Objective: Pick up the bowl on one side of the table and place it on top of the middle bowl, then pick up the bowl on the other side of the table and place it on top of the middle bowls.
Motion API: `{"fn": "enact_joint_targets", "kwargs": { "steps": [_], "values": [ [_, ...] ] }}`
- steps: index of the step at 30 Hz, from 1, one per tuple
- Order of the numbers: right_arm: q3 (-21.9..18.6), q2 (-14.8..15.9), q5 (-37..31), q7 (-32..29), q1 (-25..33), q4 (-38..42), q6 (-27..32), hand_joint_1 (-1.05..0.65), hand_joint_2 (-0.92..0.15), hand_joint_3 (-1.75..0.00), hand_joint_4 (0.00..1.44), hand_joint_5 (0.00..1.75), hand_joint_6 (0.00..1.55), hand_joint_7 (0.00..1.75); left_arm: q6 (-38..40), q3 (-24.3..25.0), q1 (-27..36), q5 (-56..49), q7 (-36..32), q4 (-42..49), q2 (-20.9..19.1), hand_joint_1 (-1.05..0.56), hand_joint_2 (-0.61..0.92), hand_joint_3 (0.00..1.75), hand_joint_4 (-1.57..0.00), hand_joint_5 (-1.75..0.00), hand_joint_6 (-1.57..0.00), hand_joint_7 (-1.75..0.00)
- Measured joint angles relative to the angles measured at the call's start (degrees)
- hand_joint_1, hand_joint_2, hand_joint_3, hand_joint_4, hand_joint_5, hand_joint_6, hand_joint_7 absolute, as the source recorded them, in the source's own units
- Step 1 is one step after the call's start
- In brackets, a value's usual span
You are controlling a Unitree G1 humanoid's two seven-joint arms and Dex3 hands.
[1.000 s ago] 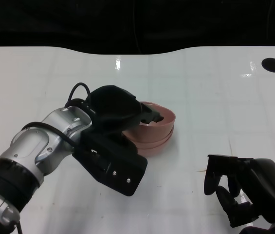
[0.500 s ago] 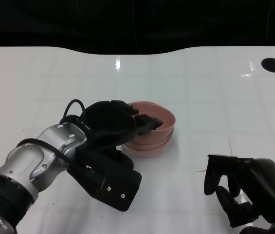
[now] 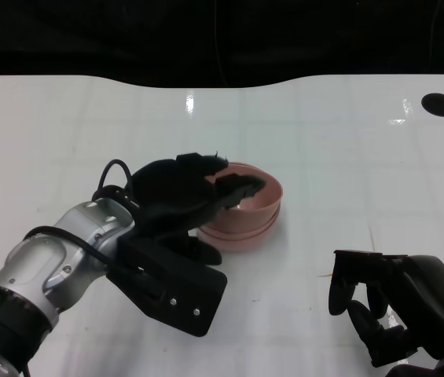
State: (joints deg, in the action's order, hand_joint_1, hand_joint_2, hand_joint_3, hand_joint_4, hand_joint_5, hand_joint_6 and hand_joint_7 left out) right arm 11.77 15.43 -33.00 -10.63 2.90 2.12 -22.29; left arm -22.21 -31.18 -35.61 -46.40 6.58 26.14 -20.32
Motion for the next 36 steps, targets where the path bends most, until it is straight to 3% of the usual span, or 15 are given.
{"fn": "enact_joint_targets", "kwargs": {
  "steps": [9,12,15,19,25,28,29,32,35,36],
  "values": [
    [-0.21,0.04,0.18,0.38,0.07,-0.09,0.09,-0.08,-0.14,-1.60,0.95,1.75,0.86,1.49,-8.86,7.76,4.41,12.37,-4.26,1.44,-0.34,-0.53,0.92,0.33,-0.34,-0.23,-0.36,-0.13],
    [-0.24,0.04,0.22,0.56,0.09,-0.11,0.13,-0.08,-0.14,-1.61,0.95,1.75,0.86,1.50,-12.34,9.91,6.15,16.12,-4.44,2.97,-0.37,-0.48,0.92,0.31,-0.22,-0.64,-0.44,-0.11],
    [-0.25,0.04,0.46,1.04,0.14,-0.15,0.22,-0.09,-0.14,-1.61,0.95,1.75,0.86,1.50,-15.54,11.88,7.61,20.05,-4.28,3.18,-0.62,-0.44,0.92,0.30,-0.21,-0.83,-0.50,-0.12],
    [-0.32,0.05,0.97,1.09,0.21,-0.15,0.28,-0.09,-0.13,-1.61,0.95,1.75,0.86,1.51,-18.64,14.28,8.73,22.85,-4.09,3.17,-1.21,-0.41,0.92,0.29,-0.28,-0.91,-0.58,-0.16],
    [-0.32,0.07,0.99,1.12,0.17,-0.09,0.30,-0.09,-0.13,-1.61,0.95,1.75,0.85,1.52,-24.98,18.66,13.49,28.83,-4.09,2.78,-1.58,-0.27,0.92,0.26,-0.49,-1.00,-0.78,-0.26],
    [-0.33,0.07,1.01,1.11,0.03,0.04,0.30,-0.09,-0.13,-1.61,0.95,1.75,0.85,1.52,-26.88,20.51,15.47,33.32,-3.84,2.40,-0.81,-0.18,0.91,0.26,-0.55,-1.07,-0.80,-0.44],
    [-0.33,0.07,1.01,1.11,-0.09,0.11,0.30,-0.09,-0.13,-1.61,0.95,1.75,0.85,1.52,-27.50,21.02,15.98,34.31,-3.75,2.39,-0.37,-0.16,0.89,0.30,-0.57,-1.10,-0.78,-0.53],
    [-0.34,0.07,1.02,1.09,-0.46,0.35,0.30,-0.08,-0.14,-1.60,0.95,1.75,0.84,1.52,-28.48,21.99,17.68,36.16,-3.01,1.86,0.46,-0.05,0.61,0.85,-0.64,-1.18,-0.79,-0.71],
    [-0.37,0.11,1.02,1.05,-0.70,1.28,0.27,-0.08,-0.15,-1.60,0.95,1.75,0.84,1.53,-28.45,22.70,19.87,38.19,-1.88,0.73,1.09,-0.02,0.55,0.95,-0.69,-1.22,-0.84,-0.74],
    [-0.36,0.11,1.02,1.05,-0.71,1.38,0.26,-0.08,-0.15,-1.60,0.95,1.75,0.85,1.53,-28.43,22.95,20.46,38.71,-1.64,0.37,1.37,0.00,0.51,1.03,-0.71,-1.30,-0.87,-0.78]
  ]
}}
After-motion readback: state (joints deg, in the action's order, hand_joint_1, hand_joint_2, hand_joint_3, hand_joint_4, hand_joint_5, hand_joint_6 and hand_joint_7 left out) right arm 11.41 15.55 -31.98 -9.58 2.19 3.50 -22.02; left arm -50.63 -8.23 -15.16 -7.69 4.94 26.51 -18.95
